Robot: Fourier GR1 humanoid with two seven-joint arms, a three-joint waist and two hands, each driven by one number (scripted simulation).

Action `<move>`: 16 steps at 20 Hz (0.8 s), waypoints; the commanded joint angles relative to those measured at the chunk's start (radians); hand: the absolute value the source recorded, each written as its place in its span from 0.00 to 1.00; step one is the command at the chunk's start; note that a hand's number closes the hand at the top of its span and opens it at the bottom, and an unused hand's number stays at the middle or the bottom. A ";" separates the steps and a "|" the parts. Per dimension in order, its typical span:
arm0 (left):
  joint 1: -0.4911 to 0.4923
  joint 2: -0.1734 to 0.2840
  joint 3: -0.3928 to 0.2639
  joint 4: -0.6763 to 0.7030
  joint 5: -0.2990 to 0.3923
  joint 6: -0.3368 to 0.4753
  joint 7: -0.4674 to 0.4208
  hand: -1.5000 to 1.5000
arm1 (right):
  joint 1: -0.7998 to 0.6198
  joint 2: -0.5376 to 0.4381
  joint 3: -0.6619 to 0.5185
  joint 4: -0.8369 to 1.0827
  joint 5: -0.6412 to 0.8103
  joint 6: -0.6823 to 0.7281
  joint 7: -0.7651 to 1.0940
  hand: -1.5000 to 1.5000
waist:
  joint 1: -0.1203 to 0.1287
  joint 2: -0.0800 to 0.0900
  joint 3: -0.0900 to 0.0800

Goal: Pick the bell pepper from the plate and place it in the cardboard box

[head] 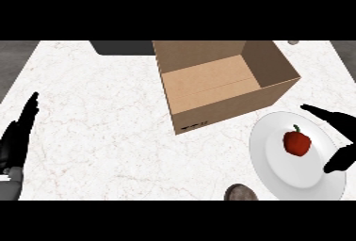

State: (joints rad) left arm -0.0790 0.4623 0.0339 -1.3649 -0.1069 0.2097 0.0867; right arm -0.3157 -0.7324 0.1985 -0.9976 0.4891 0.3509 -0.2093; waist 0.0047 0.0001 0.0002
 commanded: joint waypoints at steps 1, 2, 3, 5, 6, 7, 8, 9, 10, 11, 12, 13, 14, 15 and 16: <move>0.012 -0.025 0.034 -0.006 -0.034 -0.025 -0.013 0.50 | 0.005 0.032 -0.057 -0.016 0.052 0.036 0.001 0.00 | -0.003 0.000 0.000; 0.069 -0.018 0.047 0.006 -0.010 -0.045 -0.079 0.50 | 0.009 0.023 -0.055 -0.040 0.039 0.056 0.015 0.00 | -0.002 -0.001 0.000; -0.028 -0.028 0.044 0.024 -0.028 -0.040 0.006 0.50 | 0.039 0.070 -0.041 -0.049 0.075 0.008 0.023 0.00 | -0.005 0.000 0.000; 0.039 -0.059 0.032 -0.026 -0.050 -0.029 -0.016 0.50 | 0.012 0.058 -0.077 -0.059 0.064 0.066 -0.001 0.00 | -0.002 -0.001 0.000; -0.056 -0.033 0.049 0.064 -0.045 -0.053 -0.001 0.50 | -0.037 0.036 -0.091 -0.026 0.040 0.119 -0.021 0.00 | -0.003 0.001 0.000; 0.043 -0.023 0.068 -0.001 -0.039 -0.046 -0.031 0.50 | 0.052 0.083 -0.075 -0.176 0.026 0.103 0.064 0.00 | -0.005 -0.002 -0.001; 0.006 -0.008 0.075 -0.025 -0.026 -0.084 0.013 0.50 | 0.051 0.099 -0.067 -0.031 0.087 0.019 -0.057 0.00 | -0.001 0.000 0.000; 0.020 -0.049 0.059 -0.039 -0.062 -0.037 0.023 0.50 | 0.042 0.102 -0.093 -0.150 0.047 0.097 0.034 0.00 | -0.004 -0.001 0.000; -0.001 -0.055 0.074 0.065 -0.062 -0.047 -0.066 0.50 | 0.079 0.084 -0.090 -0.115 0.071 0.069 -0.062 0.00 | -0.006 0.000 0.000; 0.002 -0.078 0.047 0.050 -0.076 -0.041 -0.047 0.50 | 0.087 0.101 -0.091 -0.237 0.039 0.125 0.041 0.00 | -0.009 -0.002 -0.001; -0.020 -0.085 0.055 0.023 -0.084 -0.025 -0.014 0.50 | 0.112 0.096 -0.094 -0.255 0.058 0.112 0.015 0.00 | -0.009 -0.001 -0.001; -0.039 -0.036 0.108 0.117 -0.039 -0.098 -0.091 0.50 | 0.001 0.105 -0.107 -0.121 0.084 0.117 -0.021 0.00 | -0.002 0.001 0.000; 0.019 -0.090 0.058 -0.033 -0.100 -0.035 0.015 0.50 | 0.068 0.111 -0.127 -0.197 0.079 0.125 -0.005 0.00 | -0.003 -0.001 0.000; -0.027 -0.059 0.112 0.095 -0.050 -0.076 -0.087 0.50 | 0.107 0.130 -0.114 -0.314 0.054 0.141 0.058 0.00 | -0.010 -0.001 -0.001; 0.020 -0.047 0.120 0.023 -0.055 -0.097 -0.050 0.50 | 0.111 0.147 -0.115 -0.255 0.094 0.118 0.018 0.00 | -0.004 -0.001 0.000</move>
State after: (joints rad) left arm -0.0811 0.4058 0.1186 -1.3273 -0.1666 0.1458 0.0448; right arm -0.2401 -0.6221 0.0957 -1.2030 0.5575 0.4624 -0.1963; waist -0.0007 -0.0009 -0.0004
